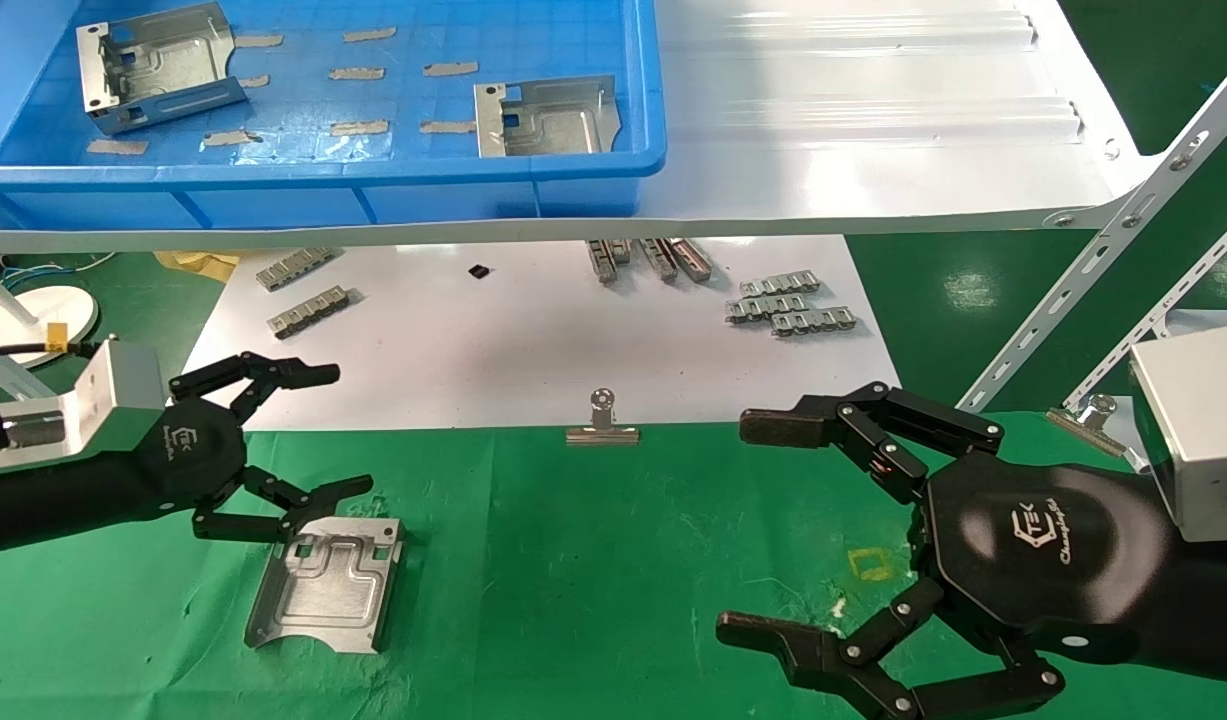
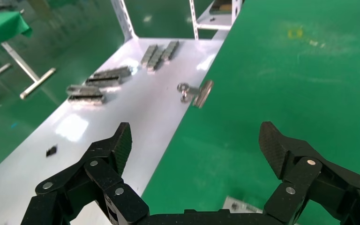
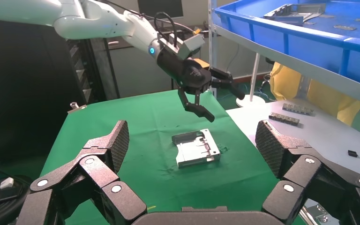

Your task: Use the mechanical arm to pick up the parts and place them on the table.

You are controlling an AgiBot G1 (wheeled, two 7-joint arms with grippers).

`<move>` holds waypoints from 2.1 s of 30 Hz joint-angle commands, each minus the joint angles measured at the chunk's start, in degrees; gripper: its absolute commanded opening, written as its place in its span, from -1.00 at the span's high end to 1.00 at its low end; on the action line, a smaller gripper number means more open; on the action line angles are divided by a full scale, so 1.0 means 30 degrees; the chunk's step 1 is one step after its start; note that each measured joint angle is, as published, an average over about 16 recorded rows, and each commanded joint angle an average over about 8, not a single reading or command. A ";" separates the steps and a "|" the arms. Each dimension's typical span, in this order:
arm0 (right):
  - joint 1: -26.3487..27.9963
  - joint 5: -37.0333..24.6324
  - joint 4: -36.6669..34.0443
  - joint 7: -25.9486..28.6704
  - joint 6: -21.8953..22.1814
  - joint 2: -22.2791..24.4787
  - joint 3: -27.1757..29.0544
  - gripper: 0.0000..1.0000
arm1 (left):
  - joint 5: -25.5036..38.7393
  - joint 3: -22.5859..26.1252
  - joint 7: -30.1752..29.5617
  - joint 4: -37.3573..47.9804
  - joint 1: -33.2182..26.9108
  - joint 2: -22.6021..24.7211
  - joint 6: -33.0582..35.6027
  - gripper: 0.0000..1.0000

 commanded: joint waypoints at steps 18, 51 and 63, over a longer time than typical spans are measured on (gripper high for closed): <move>0.0000 0.0001 0.0000 -0.0001 0.0000 0.0000 -0.0001 -1.00 | -0.1535 -0.2531 -0.5154 -0.7316 0.3081 -0.1289 -0.0651 -1.00; 0.0000 0.0002 -0.0002 -0.0002 0.0002 0.0001 -0.0002 -1.00 | -0.4125 -0.6796 -1.3804 -1.9653 0.8271 -0.3458 -0.1739 -1.00; -0.0004 0.0004 -0.0006 -0.0003 0.0006 0.0003 0.0000 -1.00 | -0.4325 -0.7058 -1.4153 -2.0340 0.8588 -0.3599 -0.1826 -1.00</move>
